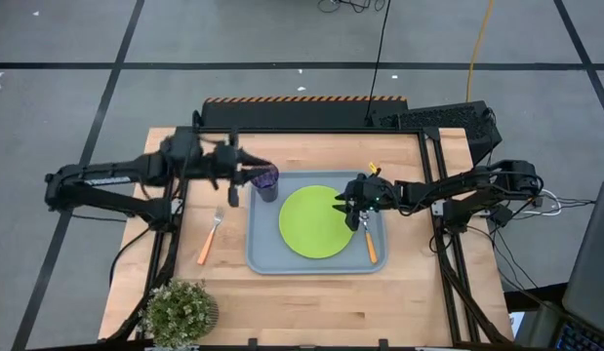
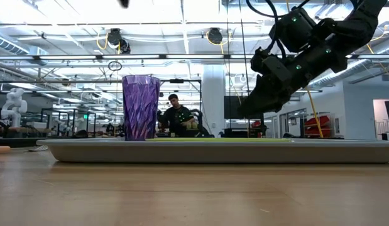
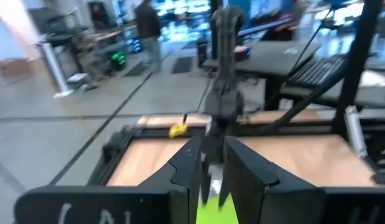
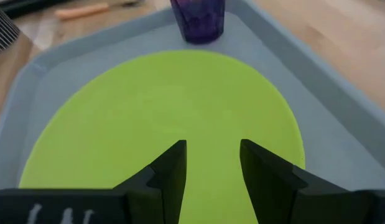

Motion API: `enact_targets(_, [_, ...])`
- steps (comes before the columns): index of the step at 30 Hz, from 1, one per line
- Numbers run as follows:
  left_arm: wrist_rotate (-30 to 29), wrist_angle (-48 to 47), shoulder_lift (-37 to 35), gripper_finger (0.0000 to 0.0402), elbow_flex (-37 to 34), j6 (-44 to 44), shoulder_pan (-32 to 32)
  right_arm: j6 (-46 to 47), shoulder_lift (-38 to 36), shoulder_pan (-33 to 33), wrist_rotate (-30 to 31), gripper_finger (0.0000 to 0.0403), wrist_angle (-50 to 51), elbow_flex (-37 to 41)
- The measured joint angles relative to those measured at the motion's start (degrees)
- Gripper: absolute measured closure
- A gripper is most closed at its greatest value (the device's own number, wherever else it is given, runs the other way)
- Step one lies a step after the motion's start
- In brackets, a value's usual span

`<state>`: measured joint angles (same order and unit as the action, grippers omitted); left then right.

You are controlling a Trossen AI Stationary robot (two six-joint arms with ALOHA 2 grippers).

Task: Pick and place plate/cup/fork/spoon on tray
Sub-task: Adjust the green plate and the orange spoon on the gray serving tray

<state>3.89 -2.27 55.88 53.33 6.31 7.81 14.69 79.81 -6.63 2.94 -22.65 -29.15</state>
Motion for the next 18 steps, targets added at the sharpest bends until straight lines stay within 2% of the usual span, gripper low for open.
enact_targets(4, [-6.2,7.9,-6.9,0.0328,-11.6,-0.6,-2.2,1.0,0.0,0.0,0.0,0.0259,1.4,0.0])
enact_targets(7, [-6.7,14.2,-11.1,0.0328,-17.6,-0.8,-2.6,1.1,0.0,-0.5,-0.1,0.0259,0.8,0.0])
enact_targets(11, [-6.7,16.9,-14.4,0.0328,-21.7,0.7,-2.5,2.4,-0.8,-2.0,-0.2,0.0259,3.1,-1.8])
enact_targets(13, [-6.6,17.0,-15.2,0.0328,-22.4,1.3,-2.2,2.6,-0.9,-2.8,-1.1,0.0259,8.3,-5.0])
enact_targets(15, [-6.5,17.3,-15.3,0.0328,-22.8,1.7,-1.9,2.6,-0.9,-3.5,-1.6,0.0259,18.0,-9.9])
enact_targets(18, [-6.5,17.0,-15.0,0.0328,-23.7,3.7,-1.2,2.3,-0.2,-4.0,1.3,0.0259,33.3,-18.3])
